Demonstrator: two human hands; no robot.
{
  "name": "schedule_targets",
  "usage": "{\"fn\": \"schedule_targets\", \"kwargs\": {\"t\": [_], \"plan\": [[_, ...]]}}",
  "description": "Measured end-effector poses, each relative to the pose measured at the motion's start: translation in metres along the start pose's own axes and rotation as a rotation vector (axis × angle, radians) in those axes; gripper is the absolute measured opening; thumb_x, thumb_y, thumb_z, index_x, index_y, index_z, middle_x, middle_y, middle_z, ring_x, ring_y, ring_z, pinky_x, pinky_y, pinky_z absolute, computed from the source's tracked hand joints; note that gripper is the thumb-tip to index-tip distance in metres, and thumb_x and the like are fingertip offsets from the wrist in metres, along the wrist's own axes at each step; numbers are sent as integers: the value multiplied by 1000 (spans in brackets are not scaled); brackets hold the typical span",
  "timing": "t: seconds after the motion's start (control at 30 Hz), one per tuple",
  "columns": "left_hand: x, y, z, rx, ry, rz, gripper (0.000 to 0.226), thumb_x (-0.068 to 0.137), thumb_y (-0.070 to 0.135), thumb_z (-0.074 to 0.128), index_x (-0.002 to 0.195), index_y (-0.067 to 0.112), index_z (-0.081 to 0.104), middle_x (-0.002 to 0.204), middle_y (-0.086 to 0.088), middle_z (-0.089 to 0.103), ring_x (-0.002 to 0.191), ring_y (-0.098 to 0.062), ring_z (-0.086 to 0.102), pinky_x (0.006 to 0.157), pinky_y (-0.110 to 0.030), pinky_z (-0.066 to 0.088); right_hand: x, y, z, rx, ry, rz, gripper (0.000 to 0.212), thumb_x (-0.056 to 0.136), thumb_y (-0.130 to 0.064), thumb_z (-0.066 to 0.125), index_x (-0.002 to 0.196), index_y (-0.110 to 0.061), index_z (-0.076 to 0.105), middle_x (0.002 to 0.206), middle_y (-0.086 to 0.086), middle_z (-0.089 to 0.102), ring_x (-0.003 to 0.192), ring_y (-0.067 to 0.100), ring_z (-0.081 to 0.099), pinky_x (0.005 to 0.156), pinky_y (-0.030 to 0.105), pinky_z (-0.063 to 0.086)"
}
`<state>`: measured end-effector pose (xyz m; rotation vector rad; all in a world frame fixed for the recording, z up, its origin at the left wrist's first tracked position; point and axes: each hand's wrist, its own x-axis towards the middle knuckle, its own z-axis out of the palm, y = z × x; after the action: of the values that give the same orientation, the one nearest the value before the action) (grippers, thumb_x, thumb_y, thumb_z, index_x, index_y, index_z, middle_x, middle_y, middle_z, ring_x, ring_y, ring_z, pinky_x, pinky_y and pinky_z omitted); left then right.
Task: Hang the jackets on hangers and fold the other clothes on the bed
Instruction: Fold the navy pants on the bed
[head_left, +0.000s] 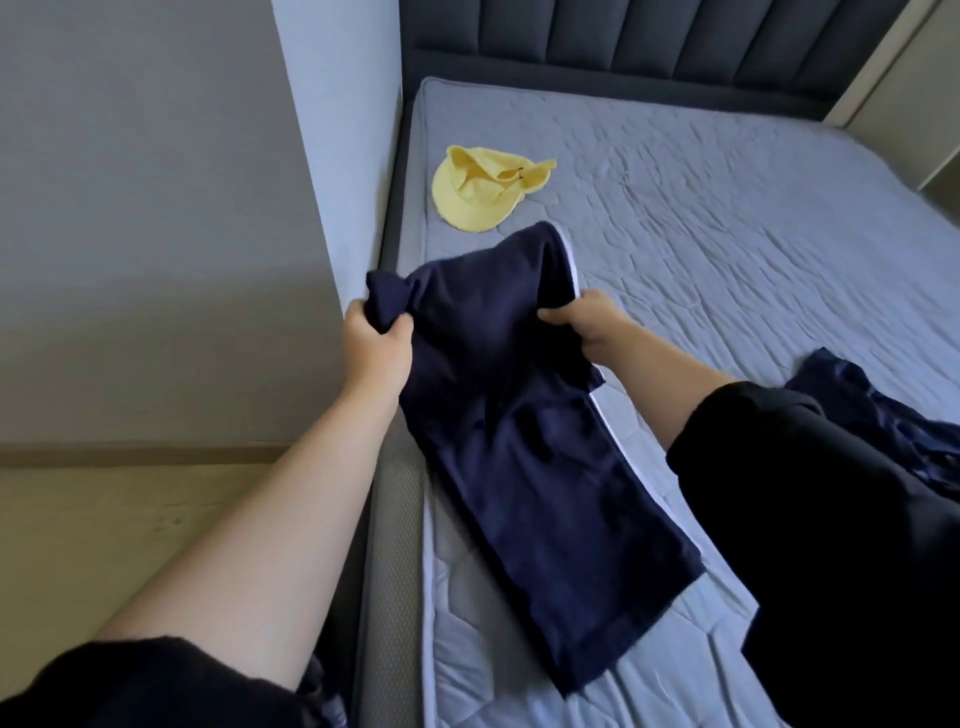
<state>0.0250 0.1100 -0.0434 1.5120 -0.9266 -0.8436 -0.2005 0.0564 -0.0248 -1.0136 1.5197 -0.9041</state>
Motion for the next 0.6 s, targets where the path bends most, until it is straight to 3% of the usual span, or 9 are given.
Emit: {"fn": "schedule_targets", "kwargs": {"t": [0.1, 0.2, 0.27, 0.33, 0.37, 0.43, 0.5, 0.6], "plan": [[3, 26, 2, 38, -10, 159, 18, 81, 11, 63, 83, 21, 48, 76, 13, 55, 72, -9, 55, 69, -23, 42, 8, -17, -2, 103, 37, -111, 31, 81, 16, 58, 108, 0, 60, 91, 13, 64, 83, 28, 62, 85, 43, 52], [-22, 21, -7, 70, -194, 233, 33, 74, 3, 70, 75, 31, 52, 75, 19, 61, 71, 6, 56, 69, -15, 45, 3, 6, -24, 28, 14, -97, 36, 81, 20, 53, 108, -4, 60, 102, 12, 63, 102, 28, 56, 95, 41, 44], [-46, 2, -16, 95, -411, 208, 46, 70, -7, 73, 85, 34, 60, 87, 21, 65, 87, -1, 62, 85, -19, 48, -7, 37, -42, -21, -84, -16, 40, 86, 19, 44, 105, -12, 61, 98, 3, 68, 101, 22, 56, 101, 39, 36], [-64, -12, -23, 207, -627, 178, 50, 66, -14, 74, 103, 19, 65, 105, 3, 66, 107, -20, 62, 97, -30, 45, -21, 67, -61, -13, -199, 79, 41, 89, 18, 37, 97, -15, 61, 79, -4, 68, 83, 14, 58, 98, 37, 36], [-66, -15, -26, 303, -748, 179, 48, 66, -16, 73, 104, 12, 65, 111, -3, 64, 110, -23, 60, 99, -31, 45, -26, 80, -70, -2, -247, 124, 42, 90, 19, 35, 97, -14, 60, 80, -2, 67, 81, 12, 58, 95, 37, 38], [-72, -17, -36, 375, -967, 97, 41, 68, -23, 61, 90, 11, 66, 112, 1, 63, 108, -11, 60, 92, -22, 47, -39, 104, -88, 75, -298, 201, 43, 89, 19, 31, 105, -9, 58, 92, 6, 64, 89, 16, 57, 93, 36, 42], [-77, -18, -43, 240, -1058, -120, 45, 73, -28, 44, 80, 12, 66, 105, 3, 67, 96, -5, 65, 78, -18, 50, -48, 122, -107, 269, -255, 292, 42, 90, 15, 28, 116, -2, 56, 101, 12, 64, 90, 22, 57, 92, 35, 43], [-87, -28, -37, 305, -874, -338, 28, 87, -10, 42, 77, 7, 63, 82, -9, 68, 63, -13, 64, 52, -21, 49, -54, 131, -120, 370, -126, 387, 43, 95, -5, 32, 131, -6, 54, 113, 8, 61, 87, 22, 54, 87, 32, 41]]}}
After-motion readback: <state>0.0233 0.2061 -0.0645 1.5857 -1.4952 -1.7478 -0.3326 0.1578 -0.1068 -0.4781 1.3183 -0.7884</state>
